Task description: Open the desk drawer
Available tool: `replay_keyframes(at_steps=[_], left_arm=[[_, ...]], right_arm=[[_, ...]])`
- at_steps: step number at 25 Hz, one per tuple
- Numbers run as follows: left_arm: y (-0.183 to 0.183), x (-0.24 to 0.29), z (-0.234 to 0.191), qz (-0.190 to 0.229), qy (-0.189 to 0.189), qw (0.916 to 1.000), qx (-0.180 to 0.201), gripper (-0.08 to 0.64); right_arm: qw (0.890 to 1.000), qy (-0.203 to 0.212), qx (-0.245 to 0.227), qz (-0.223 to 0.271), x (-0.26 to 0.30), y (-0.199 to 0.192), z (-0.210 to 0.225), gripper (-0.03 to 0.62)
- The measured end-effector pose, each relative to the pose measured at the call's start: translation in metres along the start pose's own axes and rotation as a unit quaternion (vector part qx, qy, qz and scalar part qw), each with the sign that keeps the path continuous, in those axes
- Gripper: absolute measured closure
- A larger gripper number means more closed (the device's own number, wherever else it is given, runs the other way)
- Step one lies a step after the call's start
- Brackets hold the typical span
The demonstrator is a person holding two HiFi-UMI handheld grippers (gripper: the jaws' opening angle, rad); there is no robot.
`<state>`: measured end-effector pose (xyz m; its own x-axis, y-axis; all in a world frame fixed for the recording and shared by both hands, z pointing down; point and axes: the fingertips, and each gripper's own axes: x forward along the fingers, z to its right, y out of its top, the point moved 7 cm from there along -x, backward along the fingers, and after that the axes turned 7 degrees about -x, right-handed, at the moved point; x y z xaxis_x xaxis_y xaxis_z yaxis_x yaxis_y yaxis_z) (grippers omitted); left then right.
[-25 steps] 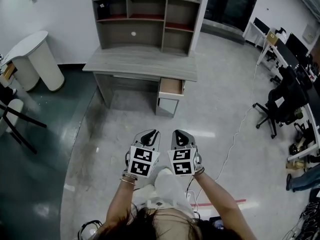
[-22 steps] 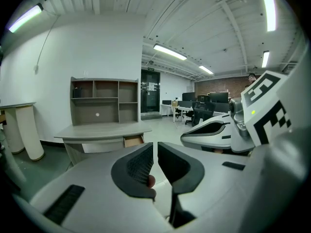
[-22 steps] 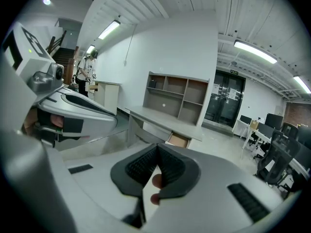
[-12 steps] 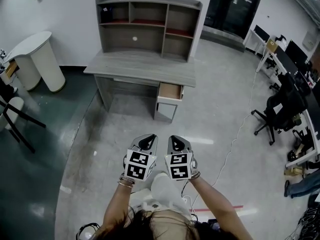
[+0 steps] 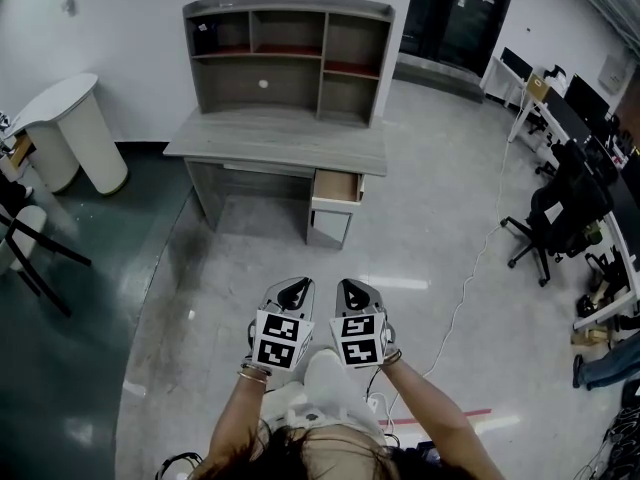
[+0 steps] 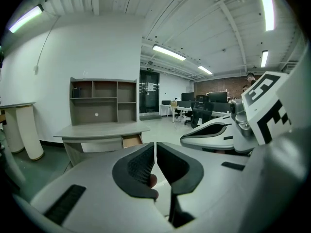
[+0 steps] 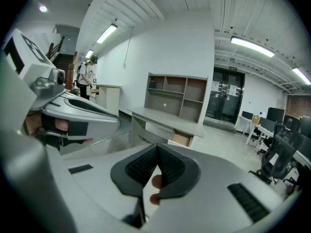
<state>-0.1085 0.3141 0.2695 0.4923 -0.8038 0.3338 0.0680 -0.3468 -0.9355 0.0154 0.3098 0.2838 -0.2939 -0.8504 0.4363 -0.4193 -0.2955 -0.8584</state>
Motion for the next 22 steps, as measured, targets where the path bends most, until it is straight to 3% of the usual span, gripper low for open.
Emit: replay_keyframes(at_steps=[22], left_arm=[[-0.01, 0.013, 0.011, -0.013, -0.007, 0.9998, -0.012, 0.537]], right_arm=[[1.0, 0.027, -0.013, -0.004, -0.005, -0.014, -0.005, 0.571]])
